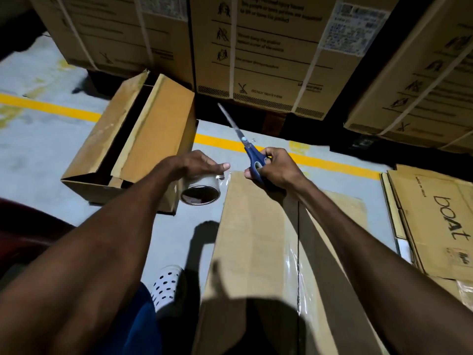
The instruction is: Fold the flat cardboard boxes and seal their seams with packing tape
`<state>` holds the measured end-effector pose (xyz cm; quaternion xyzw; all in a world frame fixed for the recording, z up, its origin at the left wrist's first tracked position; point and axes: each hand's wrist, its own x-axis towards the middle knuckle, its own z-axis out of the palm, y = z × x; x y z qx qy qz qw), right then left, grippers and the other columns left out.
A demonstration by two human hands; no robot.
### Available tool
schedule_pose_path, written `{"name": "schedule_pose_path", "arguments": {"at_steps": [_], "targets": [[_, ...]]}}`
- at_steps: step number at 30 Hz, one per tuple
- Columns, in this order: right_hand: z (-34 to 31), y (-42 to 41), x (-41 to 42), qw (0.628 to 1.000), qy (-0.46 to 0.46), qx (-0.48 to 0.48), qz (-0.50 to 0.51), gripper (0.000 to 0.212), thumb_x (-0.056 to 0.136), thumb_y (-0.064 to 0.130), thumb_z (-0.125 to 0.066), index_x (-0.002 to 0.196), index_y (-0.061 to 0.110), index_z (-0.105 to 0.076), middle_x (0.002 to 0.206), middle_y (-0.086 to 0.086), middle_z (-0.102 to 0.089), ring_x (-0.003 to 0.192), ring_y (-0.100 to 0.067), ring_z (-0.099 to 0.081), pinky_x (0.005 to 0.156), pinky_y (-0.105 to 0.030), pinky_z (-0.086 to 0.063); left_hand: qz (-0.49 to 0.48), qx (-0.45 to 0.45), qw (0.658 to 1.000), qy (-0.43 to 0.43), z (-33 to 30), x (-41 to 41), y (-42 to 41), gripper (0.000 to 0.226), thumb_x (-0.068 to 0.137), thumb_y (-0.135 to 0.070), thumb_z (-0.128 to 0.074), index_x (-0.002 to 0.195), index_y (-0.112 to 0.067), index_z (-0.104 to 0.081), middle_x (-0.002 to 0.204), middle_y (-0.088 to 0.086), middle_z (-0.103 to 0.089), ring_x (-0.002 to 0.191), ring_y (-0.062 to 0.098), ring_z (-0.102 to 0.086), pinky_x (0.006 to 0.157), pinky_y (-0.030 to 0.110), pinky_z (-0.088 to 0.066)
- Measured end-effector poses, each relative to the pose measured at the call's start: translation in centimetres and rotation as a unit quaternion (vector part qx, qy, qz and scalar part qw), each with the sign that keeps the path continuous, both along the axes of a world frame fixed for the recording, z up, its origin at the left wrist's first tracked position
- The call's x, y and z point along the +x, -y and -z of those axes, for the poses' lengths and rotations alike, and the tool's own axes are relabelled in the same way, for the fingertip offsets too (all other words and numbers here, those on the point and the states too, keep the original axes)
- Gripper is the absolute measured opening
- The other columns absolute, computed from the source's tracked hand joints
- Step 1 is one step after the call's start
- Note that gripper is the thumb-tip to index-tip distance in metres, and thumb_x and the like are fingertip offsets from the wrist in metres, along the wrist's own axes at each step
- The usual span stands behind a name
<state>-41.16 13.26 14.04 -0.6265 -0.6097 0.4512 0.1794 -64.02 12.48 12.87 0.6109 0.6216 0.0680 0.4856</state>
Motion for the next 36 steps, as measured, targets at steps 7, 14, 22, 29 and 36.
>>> {"name": "schedule_pose_path", "arguments": {"at_steps": [7, 14, 22, 29, 36], "targets": [[-1.2, 0.7, 0.9, 0.997, -0.049, -0.06, 0.025, 0.032, 0.075, 0.008, -0.088, 0.088, 0.013, -0.059, 0.084, -0.015, -0.074, 0.069, -0.02, -0.075, 0.064, -0.037, -0.06, 0.069, -0.012, 0.996, 0.056, 0.0, -1.0, 0.2, 0.069, 0.049, -0.083, -0.075, 0.1, -0.036, -0.08, 0.101, -0.014, -0.076, 0.102, 0.013, -0.068, 0.095, 0.032, -0.051], [0.5, 0.7, 0.6, 0.997, -0.046, -0.045, 0.034, 0.071, 0.027, 0.051, -0.086, 0.087, 0.021, -0.064, 0.09, -0.008, -0.077, 0.09, -0.031, -0.074, 0.082, -0.062, -0.057, 0.059, -0.017, 0.998, -0.033, -0.1, -1.6, 0.9, 0.06, 0.058, -0.081, -0.066, 0.098, -0.038, -0.078, 0.098, -0.013, -0.073, 0.092, 0.013, -0.067, 0.08, 0.029, -0.056], [1.1, 0.9, 0.5, 0.998, -0.023, -0.031, 0.044, 0.064, 0.03, 0.052, -0.086, 0.084, 0.026, -0.062, 0.091, -0.005, -0.077, 0.089, -0.03, -0.074, 0.081, -0.059, -0.058, 0.066, 0.044, 0.99, -0.113, -0.5, -2.3, 1.1, 0.061, 0.045, -0.096, -0.057, 0.093, -0.06, -0.07, 0.125, -0.02, -0.064, 0.115, 0.014, -0.057, 0.102, 0.039, -0.044], [-0.7, 2.9, -0.2, 0.983, 0.129, 0.131, 0.028, 0.035, 0.074, 0.029, -0.085, 0.103, 0.027, -0.065, 0.098, 0.002, -0.07, 0.093, -0.028, -0.067, 0.075, -0.037, -0.054, 0.05, 0.056, 0.997, 0.001, -0.7, -3.5, 1.2, 0.027, 0.079, -0.054, -0.074, 0.075, -0.028, -0.079, 0.08, -0.004, -0.072, 0.073, 0.015, -0.061, 0.072, 0.03, -0.047], [-4.7, 10.8, -3.4, 0.958, -0.237, -0.086, 0.137, 0.053, 0.072, 0.056, -0.084, 0.088, 0.011, -0.062, 0.078, -0.02, -0.071, 0.058, -0.028, -0.064, 0.058, -0.039, -0.051, 0.039, 0.051, 0.998, -0.006, -1.6, -2.7, 0.6, 0.033, 0.09, -0.046, -0.069, 0.068, -0.021, -0.074, 0.064, -0.006, -0.065, 0.061, 0.013, -0.053, 0.067, 0.028, -0.043]]}}
